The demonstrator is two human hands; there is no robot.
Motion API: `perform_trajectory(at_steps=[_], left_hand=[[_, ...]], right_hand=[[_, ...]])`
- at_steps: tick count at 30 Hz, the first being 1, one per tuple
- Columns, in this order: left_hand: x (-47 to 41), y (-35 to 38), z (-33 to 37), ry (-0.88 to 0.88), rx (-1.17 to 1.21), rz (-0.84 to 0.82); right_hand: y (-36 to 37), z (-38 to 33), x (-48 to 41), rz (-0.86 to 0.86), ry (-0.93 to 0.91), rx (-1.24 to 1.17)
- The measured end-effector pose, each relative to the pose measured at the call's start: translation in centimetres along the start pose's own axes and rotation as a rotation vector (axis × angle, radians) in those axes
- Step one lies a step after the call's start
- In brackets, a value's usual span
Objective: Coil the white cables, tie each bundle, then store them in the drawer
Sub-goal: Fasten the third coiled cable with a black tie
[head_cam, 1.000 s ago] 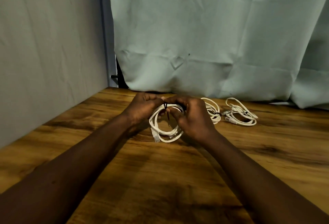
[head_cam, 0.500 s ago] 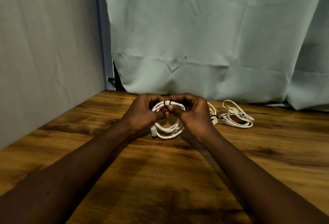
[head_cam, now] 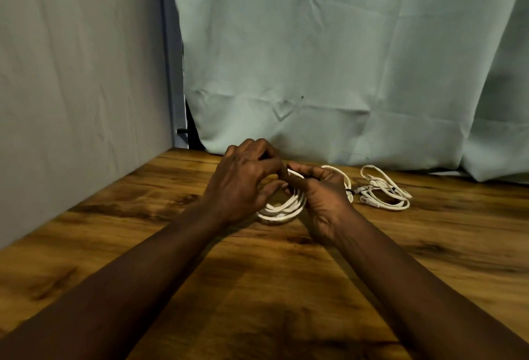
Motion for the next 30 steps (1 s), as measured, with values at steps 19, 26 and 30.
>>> perform_trajectory(at_steps=[19,26,30], left_hand=[[0.6,-2.1,-4.0,-0.427,0.914,0.397],[0.4,-1.7,-3.9,-0.467,0.961,0.392],[1.2,-0.9,-5.2,-0.551,0.982,0.380]], right_hand=[[2.1,-5.5,2.8,-0.006,-0.555,0.655],[2.0,-5.7,2.9,-0.009,-0.562,0.714],[2.2,-4.4,2.2,-0.077,-0.460,0.616]])
Point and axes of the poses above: each hand's wrist, its own x-axis away from the middle knuckle, its own y-axis out of the palm, z = x × y, the point moved 10 cm from there along -x, towards the middle knuckle, and after that the axes turned 14 degrees about x, right-handed, at the moved point
